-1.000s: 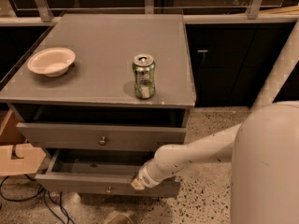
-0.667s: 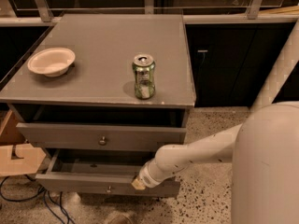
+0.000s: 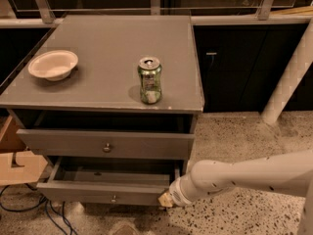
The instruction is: Close middle drawer
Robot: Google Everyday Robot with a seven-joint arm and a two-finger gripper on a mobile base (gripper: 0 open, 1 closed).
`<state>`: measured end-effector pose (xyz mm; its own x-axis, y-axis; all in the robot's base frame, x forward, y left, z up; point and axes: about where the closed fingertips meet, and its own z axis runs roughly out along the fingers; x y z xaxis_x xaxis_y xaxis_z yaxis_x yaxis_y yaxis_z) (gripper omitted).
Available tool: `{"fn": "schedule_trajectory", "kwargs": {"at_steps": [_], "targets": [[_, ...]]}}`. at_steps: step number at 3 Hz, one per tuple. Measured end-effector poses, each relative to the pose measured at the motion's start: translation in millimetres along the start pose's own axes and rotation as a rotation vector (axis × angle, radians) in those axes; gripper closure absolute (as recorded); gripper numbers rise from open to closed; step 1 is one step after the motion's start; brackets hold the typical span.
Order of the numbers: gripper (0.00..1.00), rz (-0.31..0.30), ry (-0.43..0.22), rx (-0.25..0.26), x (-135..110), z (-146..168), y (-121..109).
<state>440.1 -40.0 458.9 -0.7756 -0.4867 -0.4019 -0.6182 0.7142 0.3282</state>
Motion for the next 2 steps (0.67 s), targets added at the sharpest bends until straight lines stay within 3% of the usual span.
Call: {"fn": "schedule_trajectory", "kwargs": {"at_steps": [1, 2], "targets": [[1.0, 0.019, 0.001, -0.007, 5.3, 1.6, -1.2], [1.0, 0.053, 0.031, -0.066, 13.1, 23.7, 13.2]]}}
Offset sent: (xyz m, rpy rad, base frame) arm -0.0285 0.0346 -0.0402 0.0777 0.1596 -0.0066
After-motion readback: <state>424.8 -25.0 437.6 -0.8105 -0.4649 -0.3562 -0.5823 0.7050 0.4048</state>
